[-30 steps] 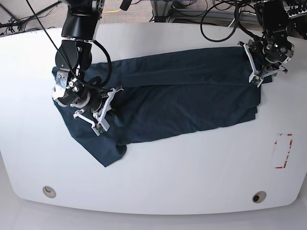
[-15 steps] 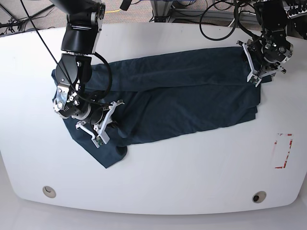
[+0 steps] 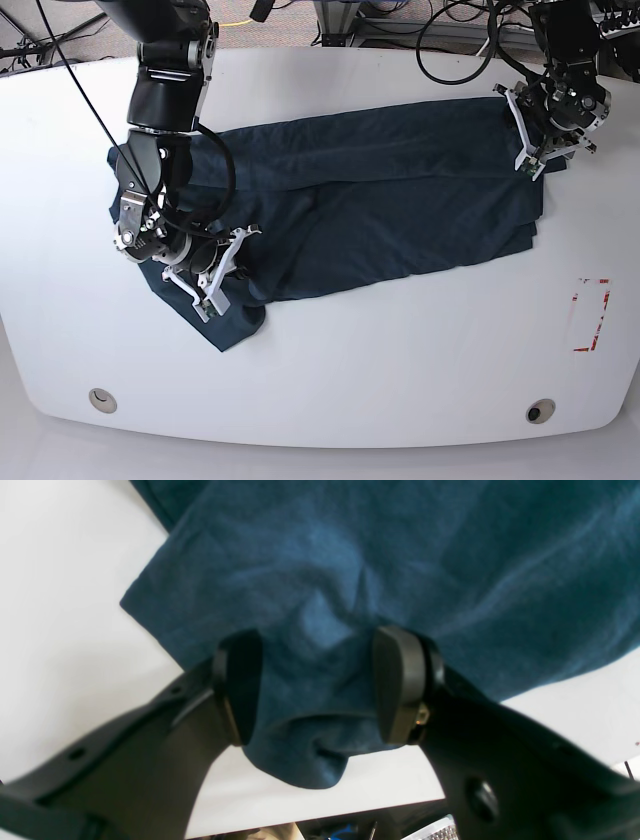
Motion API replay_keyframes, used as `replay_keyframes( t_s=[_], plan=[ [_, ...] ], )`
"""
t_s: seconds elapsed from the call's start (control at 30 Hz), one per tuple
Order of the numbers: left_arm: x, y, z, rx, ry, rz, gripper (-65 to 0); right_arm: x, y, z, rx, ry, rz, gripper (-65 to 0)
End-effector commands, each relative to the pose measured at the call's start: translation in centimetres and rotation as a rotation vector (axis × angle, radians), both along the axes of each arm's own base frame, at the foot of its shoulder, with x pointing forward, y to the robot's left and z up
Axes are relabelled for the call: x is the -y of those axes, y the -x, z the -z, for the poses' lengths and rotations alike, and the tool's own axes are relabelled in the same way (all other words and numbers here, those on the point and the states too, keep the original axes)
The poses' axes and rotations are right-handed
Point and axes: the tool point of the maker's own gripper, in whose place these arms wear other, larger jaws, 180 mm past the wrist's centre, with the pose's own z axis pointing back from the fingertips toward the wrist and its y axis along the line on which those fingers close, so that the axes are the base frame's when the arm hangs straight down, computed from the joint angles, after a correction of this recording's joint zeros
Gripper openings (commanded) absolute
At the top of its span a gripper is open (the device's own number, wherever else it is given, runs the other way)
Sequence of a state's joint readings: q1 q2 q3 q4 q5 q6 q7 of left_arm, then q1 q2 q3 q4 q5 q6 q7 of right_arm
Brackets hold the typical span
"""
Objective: Fold the T-shirt properly
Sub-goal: 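Grasp the sleeve fabric with the right gripper and drag it outward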
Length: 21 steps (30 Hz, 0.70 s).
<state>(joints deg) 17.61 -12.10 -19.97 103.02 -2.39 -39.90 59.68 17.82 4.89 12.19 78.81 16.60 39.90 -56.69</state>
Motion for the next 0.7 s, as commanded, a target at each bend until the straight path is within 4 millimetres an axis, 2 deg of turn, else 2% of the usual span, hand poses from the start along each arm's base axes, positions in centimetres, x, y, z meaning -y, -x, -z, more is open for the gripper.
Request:
replay_keyframes(
  t_s=[0.0,0.13,0.27,0.37,0.53,0.67],
  plan=[
    [-0.3,0.5,0.1,-0.021,-0.016,0.003,-31.9,-0.3,-2.2,-2.5,0.093,-0.047,0.011,-65.0],
    [-0.3,0.5,0.1,-0.021,-0.016,0.003,-31.9,-0.2,-3.0,-2.7,0.096,-0.060,0.017,-65.0],
    [-0.5,0.5,0.0,-0.021,-0.022,0.005,-31.9,1.0,-3.8,-2.5,0.081,-0.047,0.028,-64.4],
    [-0.4,0.4,0.0,-0.023,-0.025,0.015,-31.9,1.2,-4.6,-3.1,0.091,-0.053,0.032,-64.4],
    [0.0,0.4,0.1,-0.027,-0.023,0.028,-31.9,1.6,-4.9,-3.4,0.099,-0.046,0.035,-64.2],
    [0.0,0.4,0.1,-0.027,-0.023,0.028,-31.9,3.5,-4.5,-3.3,0.094,-0.011,0.049,-64.2]
  ],
)
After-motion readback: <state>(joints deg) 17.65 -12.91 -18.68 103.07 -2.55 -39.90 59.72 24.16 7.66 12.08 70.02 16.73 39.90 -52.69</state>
